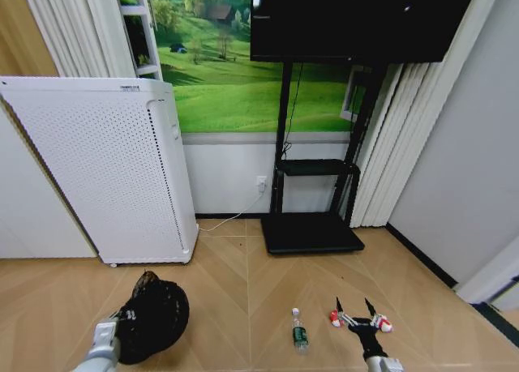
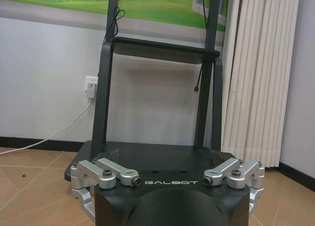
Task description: Pick up the trash bin and place the garbage on the floor into it.
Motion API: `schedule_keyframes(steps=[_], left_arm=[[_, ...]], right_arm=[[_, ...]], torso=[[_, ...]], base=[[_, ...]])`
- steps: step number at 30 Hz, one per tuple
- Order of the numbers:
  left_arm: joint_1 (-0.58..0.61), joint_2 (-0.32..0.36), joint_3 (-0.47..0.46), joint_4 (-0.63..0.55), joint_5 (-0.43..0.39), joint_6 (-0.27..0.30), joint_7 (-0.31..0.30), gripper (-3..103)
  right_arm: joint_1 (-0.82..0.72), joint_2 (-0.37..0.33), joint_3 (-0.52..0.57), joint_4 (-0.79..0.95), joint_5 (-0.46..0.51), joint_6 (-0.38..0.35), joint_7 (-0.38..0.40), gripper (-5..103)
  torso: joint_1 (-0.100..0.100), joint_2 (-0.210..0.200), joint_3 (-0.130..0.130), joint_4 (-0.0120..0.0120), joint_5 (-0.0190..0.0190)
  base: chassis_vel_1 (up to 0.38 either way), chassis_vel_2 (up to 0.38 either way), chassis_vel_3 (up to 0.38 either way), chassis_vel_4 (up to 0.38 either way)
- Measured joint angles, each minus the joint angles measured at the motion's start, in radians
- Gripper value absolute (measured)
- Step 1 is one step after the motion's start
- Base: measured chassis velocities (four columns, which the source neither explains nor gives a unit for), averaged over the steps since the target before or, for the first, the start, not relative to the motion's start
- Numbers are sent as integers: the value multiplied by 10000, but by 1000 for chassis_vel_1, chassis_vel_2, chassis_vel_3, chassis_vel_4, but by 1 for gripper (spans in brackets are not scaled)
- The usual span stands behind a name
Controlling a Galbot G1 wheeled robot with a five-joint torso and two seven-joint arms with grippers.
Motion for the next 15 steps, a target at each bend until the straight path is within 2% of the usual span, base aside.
schedule_keyframes(steps=[3, 4, 5, 8, 9, 11, 13, 15], left_arm=[[19, 36, -56, -414, 245, -404, 254, 7], [22, 103, -119, -811, 728, -1266, 724, 7], [22, 103, -119, -811, 728, -1266, 724, 7], [-11, 170, -266, -1186, 1561, -2245, 1265, 7], [-11, 170, -266, -1186, 1561, -2245, 1265, 7], [-62, 216, -356, -1276, 1827, -2929, 1576, 7], [-76, 222, -384, -1301, 1857, -3141, 1678, 7], [-96, 221, -445, -1348, 1921, -3746, 1914, 7]], right_arm=[[20, 2, -9, -29, 0, 0, 2, 100], [24, 7, -29, -53, -3, -27, 12, 100], [24, 7, -29, -53, -3, -27, 12, 100], [-40, 12, -116, -70, 98, -292, 145, 100], [-40, 12, -116, -70, 98, -292, 145, 100], [-141, -1, -220, -66, 404, -592, 181, 100], [-158, -7, -246, -86, 484, -665, 188, 100], [-199, -16, -272, -170, 581, -817, 197, 100]], torso=[[0, 1, 0, 1, 4], [0, 0, 0, 0, -1], [0, 0, 0, 0, -1], [0, 0, -1, 2, 1], [0, 0, -1, 2, 1], [0, 1, -1, 2, 3], [0, 0, -1, 2, 3], [0, 1, 0, 2, 0]], base=[[0, 0, 0, 0], [0, 0, 0, 0], [0, 0, 0, 0], [0, 0, 0, 0], [0, 0, 0, 0], [0, 0, 0, 0], [0, 0, 0, 0], [0, 0, 0, 0]])
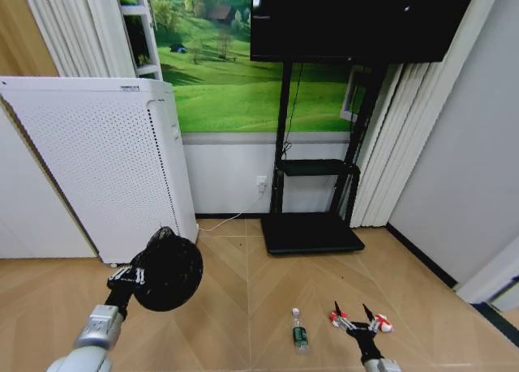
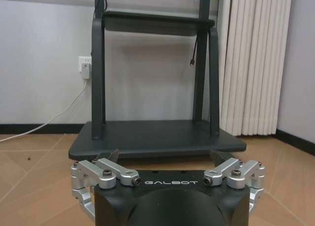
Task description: Pick up the trash bin and place the garbage on the floor into it.
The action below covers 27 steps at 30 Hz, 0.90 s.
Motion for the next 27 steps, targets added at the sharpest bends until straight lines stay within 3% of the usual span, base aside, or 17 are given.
schedule_keyframes(steps=[8, 14, 27], left_arm=[[-72, -55, -99, 53, 293, -1227, 285, 7], [-149, -35, -148, 147, 399, -1674, 397, 7], [-158, -194, -134, 286, 486, -1838, 455, 7]], right_arm=[[-33, 1, -25, -21, -336, -69, 136, 100], [5, -15, -53, -6, -736, -44, 40, 100], [125, 48, -88, -151, -937, 27, 36, 100]], torso=[[0, 0, 0, 0, 0], [0, 0, 0, 0, 0], [0, 0, 0, -1, 2]], base=[[0, 0, 0, 0], [0, 0, 0, 0], [17, 14, -19, -19]])
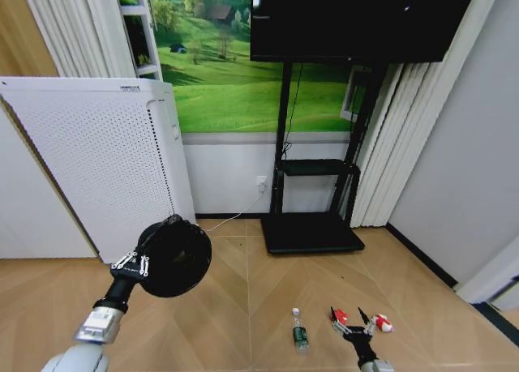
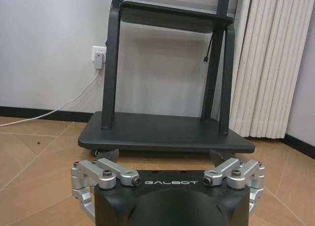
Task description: Pick up the trash bin and place the garbage on the floor into it.
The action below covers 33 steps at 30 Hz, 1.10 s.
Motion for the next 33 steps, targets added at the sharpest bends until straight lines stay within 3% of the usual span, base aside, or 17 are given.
schedule_keyframes(steps=[15, 19, 24, 27, 33], left_arm=[[-128, -40, 86, 253, -21, -8, -59, 7], [-235, -65, 226, 323, -11, 16, -74, 7], [-412, -18, 442, 456, 2, 52, -76, 7], [-428, -34, 477, 502, 15, 52, -80, 7], [-388, -77, 491, 782, 90, -22, -110, 7]], right_arm=[[152, -61, -43, -89, -108, 143, 140, 100], [278, -354, -299, 62, -299, -445, 595, 100], [709, -886, -880, -365, -241, -903, 1056, 100], [1117, -1227, -1382, -958, 34, -1139, 1156, 100], [1771, -1807, -2782, -2269, 1461, -1831, 1337, 100]], torso=[[0, 0, -1, -3, -4], [0, 1, 0, 5, -3], [0, 1, 0, -4, -1], [0, 0, 1, -1, 3], [0, 0, 0, 2, -4]], base=[[182, 182, -190, -189], [56, 51, -25, -79], [-41, -30, 29, 22], [-58, -23, 27, 40], [0, 0, 0, 0]])
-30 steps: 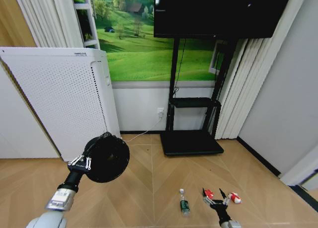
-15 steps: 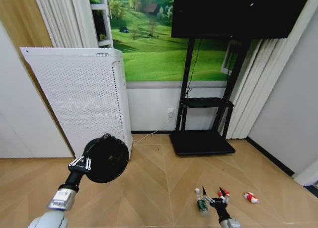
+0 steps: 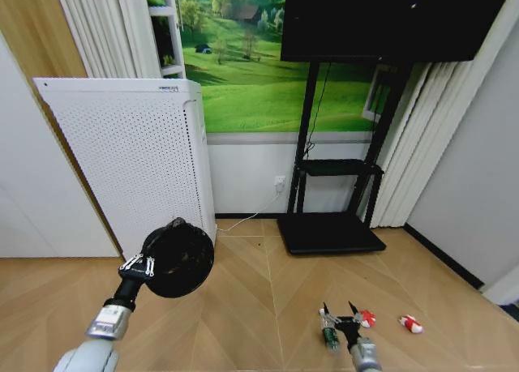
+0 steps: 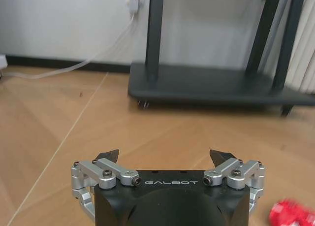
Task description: Pick up the trash bin and place the garbage on the floor into it.
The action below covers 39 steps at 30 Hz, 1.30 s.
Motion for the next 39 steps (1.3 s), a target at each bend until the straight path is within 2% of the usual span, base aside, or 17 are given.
schedule_keyframes(steps=[6, 9, 11, 19, 21, 24, 31, 39], left_arm=[[-32, 122, -62, 331, -21, -71, -26, 7], [-60, 137, -63, 355, -31, -71, -29, 7], [-109, 138, -58, 412, -32, -72, -35, 7], [-149, 127, -26, 459, -21, -73, -36, 7], [-155, 156, -25, 469, -19, -72, -36, 7], [-166, 168, -25, 498, -18, -72, -30, 7], [-205, 134, 7, 601, 41, -73, -14, 7], [-278, 81, 76, 665, 144, -72, -11, 7]], right_arm=[[709, -417, -1089, -1373, 408, -183, -16, 100], [855, -546, -1204, -1570, 414, -197, -3, 100], [1040, -971, -1416, -1765, 641, -343, 75, 100], [999, -1879, -1846, -1568, 1536, -963, 168, 100], [700, -2324, -2121, -1133, 2040, -1308, 168, 100], [510, -2524, -2277, -848, 2200, -1402, 158, 100], [329, -2603, -2427, -455, 2339, -1468, 145, 100], [594, -2448, -2835, -914, 2260, -1409, 130, 100]], torso=[[0, 0, 0, -2, 3], [0, 0, 0, -2, 7], [0, 0, 0, -2, 2], [0, 0, 0, -1, 4], [0, 1, 0, -2, 1], [0, 1, 0, -4, 4], [0, 2, -1, 0, 3], [0, 2, 0, -1, 4]], base=[[0, 0, 0, 0], [0, 0, 0, 0], [0, 0, 0, 0], [0, 0, 0, 0], [0, 0, 0, 0], [0, 0, 0, 0], [0, 0, 0, 0], [0, 0, 0, 0]])
